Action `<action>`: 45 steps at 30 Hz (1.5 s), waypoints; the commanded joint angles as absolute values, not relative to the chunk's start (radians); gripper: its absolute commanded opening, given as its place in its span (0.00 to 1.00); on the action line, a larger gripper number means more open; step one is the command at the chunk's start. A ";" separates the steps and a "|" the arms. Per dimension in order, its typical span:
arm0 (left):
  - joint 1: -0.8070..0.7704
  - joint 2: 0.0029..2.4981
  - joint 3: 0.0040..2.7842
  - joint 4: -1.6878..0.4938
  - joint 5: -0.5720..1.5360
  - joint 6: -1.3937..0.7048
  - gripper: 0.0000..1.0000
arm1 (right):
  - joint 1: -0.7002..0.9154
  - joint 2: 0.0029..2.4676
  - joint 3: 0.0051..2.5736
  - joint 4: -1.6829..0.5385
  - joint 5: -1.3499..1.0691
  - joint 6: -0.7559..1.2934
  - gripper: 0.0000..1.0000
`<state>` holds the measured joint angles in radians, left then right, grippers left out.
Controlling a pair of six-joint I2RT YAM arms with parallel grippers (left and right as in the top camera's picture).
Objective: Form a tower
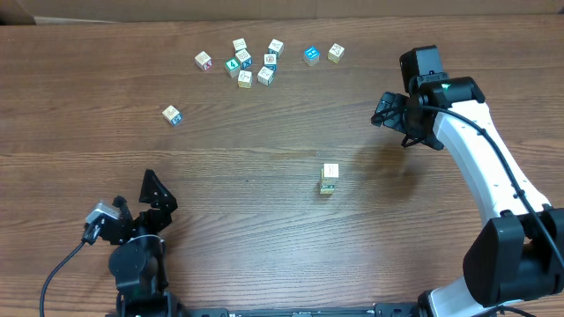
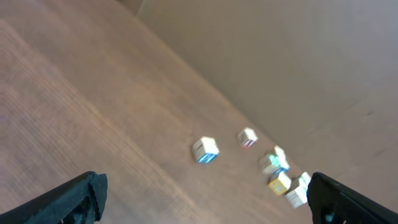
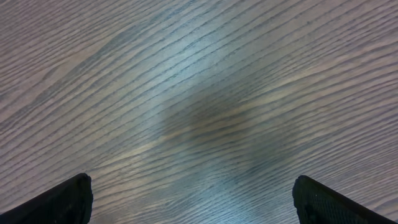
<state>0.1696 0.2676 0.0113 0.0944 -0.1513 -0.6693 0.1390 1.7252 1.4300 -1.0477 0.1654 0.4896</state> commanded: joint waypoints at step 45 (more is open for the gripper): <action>0.104 0.002 0.005 -0.063 -0.160 -0.650 1.00 | 0.141 1.718 1.426 -1.044 0.182 0.490 1.00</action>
<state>0.1097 0.0151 0.0090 -0.0616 -0.1543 -0.6693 0.1390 1.7252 1.4300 -1.0477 0.1650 0.4900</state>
